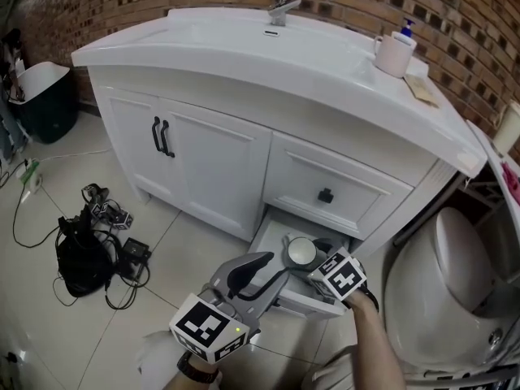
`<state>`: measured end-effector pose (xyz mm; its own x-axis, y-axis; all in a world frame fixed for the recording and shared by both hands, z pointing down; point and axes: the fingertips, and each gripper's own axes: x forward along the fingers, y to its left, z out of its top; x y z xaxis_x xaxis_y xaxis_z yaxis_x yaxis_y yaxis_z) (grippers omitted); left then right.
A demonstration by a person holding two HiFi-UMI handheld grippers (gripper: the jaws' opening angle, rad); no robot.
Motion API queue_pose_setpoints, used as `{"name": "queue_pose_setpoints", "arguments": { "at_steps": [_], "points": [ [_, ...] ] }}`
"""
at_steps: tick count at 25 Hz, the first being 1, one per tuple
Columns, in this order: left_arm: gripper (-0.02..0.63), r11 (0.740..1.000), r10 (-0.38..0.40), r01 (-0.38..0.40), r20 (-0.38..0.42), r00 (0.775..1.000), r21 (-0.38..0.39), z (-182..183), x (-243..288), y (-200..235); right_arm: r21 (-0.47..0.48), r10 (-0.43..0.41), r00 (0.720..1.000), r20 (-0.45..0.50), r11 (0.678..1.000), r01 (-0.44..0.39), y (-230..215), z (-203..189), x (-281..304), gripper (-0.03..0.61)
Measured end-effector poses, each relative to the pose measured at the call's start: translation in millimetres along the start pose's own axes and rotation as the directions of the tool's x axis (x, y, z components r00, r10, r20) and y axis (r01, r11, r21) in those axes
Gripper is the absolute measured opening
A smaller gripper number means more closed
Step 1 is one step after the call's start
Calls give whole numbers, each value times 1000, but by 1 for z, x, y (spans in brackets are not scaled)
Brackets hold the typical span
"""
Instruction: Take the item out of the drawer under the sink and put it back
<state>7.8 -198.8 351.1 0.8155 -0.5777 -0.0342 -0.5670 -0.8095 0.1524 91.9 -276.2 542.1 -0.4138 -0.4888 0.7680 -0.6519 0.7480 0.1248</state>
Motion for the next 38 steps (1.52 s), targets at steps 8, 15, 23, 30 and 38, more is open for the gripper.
{"name": "queue_pose_setpoints", "arguments": {
  "at_steps": [8,15,23,30,38],
  "points": [
    [150,1000,-10,11,2,1000,-13,-1,2,1,38,-4,1000,-28,999,5,-4,0,25,405],
    [150,1000,4,-3,4,1000,-19,2,-1,8,36,49,998,-32,998,-48,2,3,22,402],
    [150,1000,-12,12,6,1000,-5,6,-1,-5,58,-29,989,146,998,20,-3,34,-31,402],
    [150,999,-23,23,14,1000,24,6,0,-24,94,-143,929,340,989,118,-9,62,-99,402],
    [150,997,-51,51,-5,999,63,9,-5,-51,200,-236,816,527,968,150,0,73,-195,402]
  ]
}}
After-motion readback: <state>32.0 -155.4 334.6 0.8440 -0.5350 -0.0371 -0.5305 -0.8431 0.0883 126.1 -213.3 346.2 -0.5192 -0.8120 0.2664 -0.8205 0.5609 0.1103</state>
